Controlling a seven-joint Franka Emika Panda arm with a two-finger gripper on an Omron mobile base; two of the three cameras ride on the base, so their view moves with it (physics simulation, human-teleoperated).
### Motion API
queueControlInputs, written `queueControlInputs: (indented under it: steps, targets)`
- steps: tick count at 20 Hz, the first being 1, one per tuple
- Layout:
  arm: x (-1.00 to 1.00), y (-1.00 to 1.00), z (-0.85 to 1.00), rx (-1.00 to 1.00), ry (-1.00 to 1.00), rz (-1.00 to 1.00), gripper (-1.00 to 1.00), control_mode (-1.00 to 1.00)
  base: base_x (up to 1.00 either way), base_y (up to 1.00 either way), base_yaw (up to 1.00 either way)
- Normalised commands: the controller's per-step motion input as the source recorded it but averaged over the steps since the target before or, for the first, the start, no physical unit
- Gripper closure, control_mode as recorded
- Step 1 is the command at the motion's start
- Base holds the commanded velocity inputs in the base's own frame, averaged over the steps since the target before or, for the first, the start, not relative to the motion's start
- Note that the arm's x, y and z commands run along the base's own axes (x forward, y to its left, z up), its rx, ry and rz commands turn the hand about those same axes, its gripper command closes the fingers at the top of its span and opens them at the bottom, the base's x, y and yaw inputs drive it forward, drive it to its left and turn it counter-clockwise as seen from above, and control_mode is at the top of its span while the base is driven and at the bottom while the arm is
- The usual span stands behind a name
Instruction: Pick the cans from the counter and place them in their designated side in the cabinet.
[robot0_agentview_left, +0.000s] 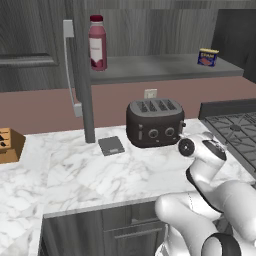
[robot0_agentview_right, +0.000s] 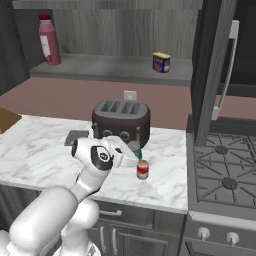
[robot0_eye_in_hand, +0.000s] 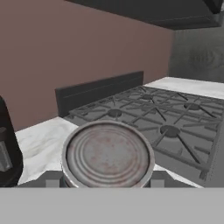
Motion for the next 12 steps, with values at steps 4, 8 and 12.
queueControlInputs:
  steps: [4, 8, 12]
  targets:
    - [0.01, 0.00, 0.13, 0.02, 0.00, 0.14, 1.00, -1.00, 0.00, 0.00, 0.00]
    - [0.06, 0.00, 0.12, 0.05, 0.11, 0.15, 1.00, -1.00, 0.00, 0.00, 0.00]
    - [0.08, 0.00, 0.07, 0.04, 0.31, 0.16, 1.00, -1.00, 0.00, 0.00, 0.00]
